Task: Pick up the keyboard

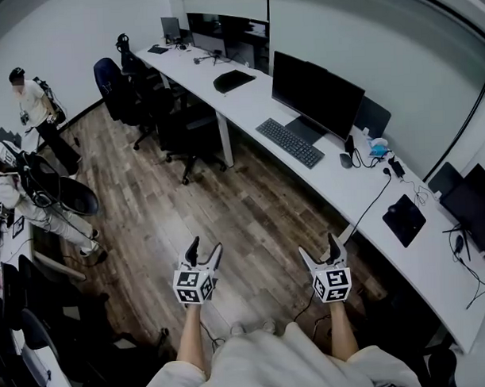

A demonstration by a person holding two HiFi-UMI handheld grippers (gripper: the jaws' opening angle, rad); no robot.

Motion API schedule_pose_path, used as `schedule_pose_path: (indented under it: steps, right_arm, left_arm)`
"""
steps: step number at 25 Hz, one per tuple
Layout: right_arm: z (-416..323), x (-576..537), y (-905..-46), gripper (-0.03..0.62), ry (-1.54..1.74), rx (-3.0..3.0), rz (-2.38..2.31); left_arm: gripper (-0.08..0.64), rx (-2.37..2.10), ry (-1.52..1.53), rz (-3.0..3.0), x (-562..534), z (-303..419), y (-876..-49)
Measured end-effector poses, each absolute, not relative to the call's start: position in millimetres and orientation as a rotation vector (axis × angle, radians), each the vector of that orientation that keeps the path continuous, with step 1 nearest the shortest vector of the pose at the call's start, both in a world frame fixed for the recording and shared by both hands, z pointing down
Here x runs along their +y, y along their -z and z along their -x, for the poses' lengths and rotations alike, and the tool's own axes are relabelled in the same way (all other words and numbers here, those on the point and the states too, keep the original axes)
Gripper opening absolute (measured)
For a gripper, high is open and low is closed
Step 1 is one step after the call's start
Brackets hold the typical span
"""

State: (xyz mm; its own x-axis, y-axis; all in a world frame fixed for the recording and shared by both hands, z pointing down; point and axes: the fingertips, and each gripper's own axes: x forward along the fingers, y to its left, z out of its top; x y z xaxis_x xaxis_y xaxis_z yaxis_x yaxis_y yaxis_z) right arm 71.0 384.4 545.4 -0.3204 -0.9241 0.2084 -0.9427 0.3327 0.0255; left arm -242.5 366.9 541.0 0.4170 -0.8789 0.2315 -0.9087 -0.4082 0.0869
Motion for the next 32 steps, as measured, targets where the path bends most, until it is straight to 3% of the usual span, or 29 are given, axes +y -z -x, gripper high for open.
schedule_pose_path:
  steps: [19,32]
  right_arm:
    - [-98,332,-559,0.41,-0.138,-2.426,-1.636]
    - [-85,238,-564,0.402,-0.122,-2.399,-1.657]
  left_arm:
    - [0.279,-1.672,-0.222,-2.404,329,214,-556]
    - [0.279,-1.646,-0.224,-2.429,231,227,-568]
